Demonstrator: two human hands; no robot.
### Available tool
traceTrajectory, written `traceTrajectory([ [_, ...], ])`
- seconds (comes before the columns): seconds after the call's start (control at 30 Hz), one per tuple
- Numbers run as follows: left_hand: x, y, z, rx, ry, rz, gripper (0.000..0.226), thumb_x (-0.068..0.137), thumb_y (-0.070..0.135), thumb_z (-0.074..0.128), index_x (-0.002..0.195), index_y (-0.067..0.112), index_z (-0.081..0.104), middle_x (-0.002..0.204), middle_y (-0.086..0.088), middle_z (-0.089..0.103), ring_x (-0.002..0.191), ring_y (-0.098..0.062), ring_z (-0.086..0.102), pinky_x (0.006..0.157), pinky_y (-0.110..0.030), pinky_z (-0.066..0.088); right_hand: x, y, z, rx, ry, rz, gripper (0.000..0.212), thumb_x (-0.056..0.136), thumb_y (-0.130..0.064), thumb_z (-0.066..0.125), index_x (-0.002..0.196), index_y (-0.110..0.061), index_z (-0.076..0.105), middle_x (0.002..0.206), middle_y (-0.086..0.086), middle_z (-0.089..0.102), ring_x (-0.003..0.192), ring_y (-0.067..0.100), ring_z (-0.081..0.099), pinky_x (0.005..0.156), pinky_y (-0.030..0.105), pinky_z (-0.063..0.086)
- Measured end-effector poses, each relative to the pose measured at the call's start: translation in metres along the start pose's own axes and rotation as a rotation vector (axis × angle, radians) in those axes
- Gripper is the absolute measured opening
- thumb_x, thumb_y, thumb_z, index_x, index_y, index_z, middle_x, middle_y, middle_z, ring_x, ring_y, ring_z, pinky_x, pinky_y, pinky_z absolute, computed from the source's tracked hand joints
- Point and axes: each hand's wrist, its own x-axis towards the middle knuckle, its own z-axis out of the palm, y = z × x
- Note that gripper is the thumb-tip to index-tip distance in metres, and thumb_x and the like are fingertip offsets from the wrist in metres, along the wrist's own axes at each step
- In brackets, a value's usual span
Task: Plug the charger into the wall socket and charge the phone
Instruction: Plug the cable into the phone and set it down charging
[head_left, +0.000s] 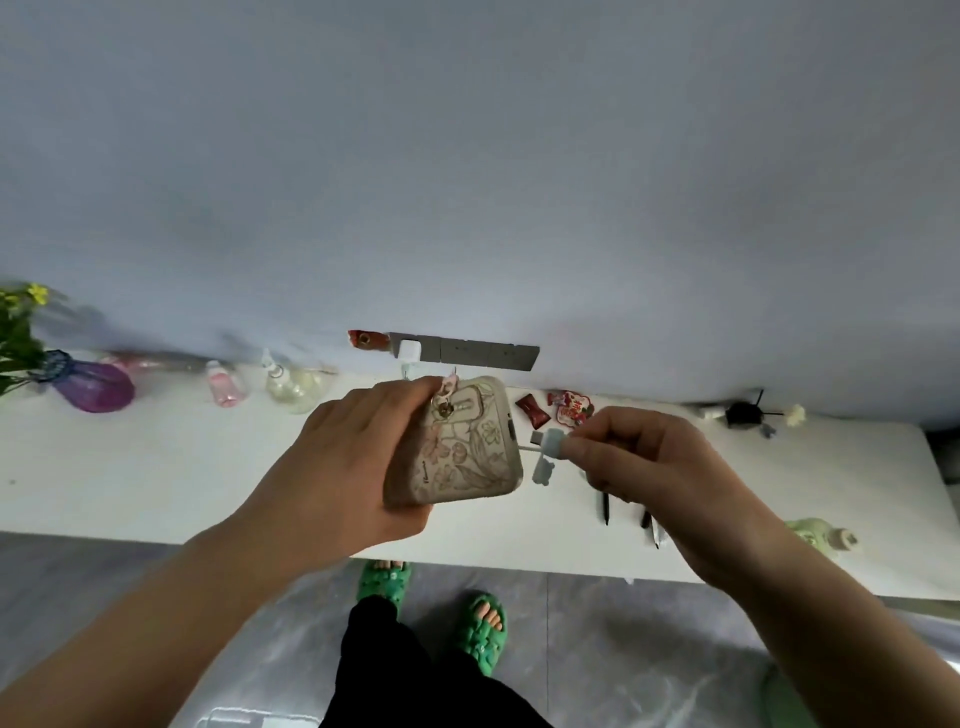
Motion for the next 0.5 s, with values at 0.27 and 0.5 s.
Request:
traceTrajectory([
  [0.27,-0.011,0.009,0.001,0.178,-0.005,0.084,0.096,0.053,0.047,0.072,0.137,0.026,0.030,0.127,0.003,0.056,0.109,-0.019,0.056,0.093,-0.033,0.040,-0.003,-0.004,-0.001,-0.146,-0.014,0.048,0.008,0.080,-0.025,0.072,0.074,-0.019,0.074,0.057,-0.011,0.066,0.052,-0.001,0.050,0.050,0.007,0.039],
  [0.5,-0.012,0.013,0.001,0.291,-0.064,0.104,0.095,0.051,0.051,0.070,0.136,0.025,0.036,0.123,0.004,0.058,0.104,-0.019,0.060,0.089,-0.038,0.049,-0.001,-0.001,-0.004,-0.394,-0.067,0.031,0.021,0.076,-0.043,0.071,0.072,-0.023,0.072,0.045,-0.013,0.050,0.043,0.003,0.036,0.041,0.009,0.030],
])
